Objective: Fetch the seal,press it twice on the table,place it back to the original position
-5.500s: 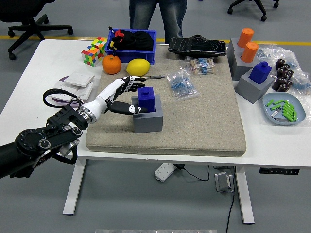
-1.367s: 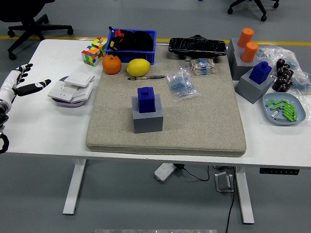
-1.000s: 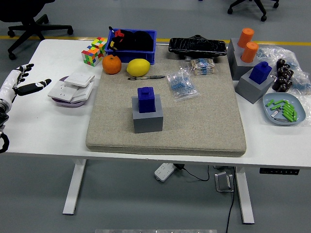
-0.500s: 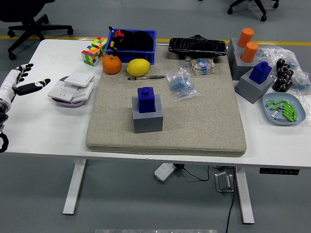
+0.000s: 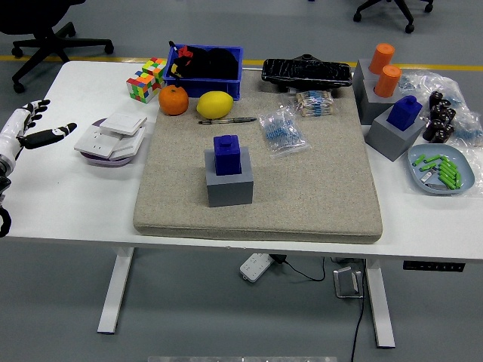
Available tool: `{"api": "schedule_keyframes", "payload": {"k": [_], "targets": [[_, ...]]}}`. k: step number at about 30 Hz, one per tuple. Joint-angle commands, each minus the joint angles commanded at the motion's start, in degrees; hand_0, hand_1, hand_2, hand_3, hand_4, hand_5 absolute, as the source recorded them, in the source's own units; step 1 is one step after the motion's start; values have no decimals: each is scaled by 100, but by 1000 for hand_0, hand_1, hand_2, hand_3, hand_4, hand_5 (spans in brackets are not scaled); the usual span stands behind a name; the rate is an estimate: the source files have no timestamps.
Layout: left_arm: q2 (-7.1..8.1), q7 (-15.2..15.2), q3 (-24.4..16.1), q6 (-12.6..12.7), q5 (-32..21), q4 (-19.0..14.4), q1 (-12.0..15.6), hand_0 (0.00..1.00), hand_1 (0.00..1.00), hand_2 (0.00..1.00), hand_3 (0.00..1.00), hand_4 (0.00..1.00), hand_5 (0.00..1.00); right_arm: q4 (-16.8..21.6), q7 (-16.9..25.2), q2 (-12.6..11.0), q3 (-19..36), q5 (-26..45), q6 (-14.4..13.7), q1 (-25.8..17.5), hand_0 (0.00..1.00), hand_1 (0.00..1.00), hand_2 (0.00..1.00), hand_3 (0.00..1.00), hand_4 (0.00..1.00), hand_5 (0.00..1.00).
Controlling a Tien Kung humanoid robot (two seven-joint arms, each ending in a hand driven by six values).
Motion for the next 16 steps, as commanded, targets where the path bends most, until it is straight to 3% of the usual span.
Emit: {"api": "schedule_keyframes", "payload": {"k": [16], "targets": [[-8, 2, 11, 1, 13, -7, 1, 920, 945, 944, 939, 848, 366, 0, -2, -11, -32, 20, 1, -15, 732, 686, 658, 619, 724, 524]]}}
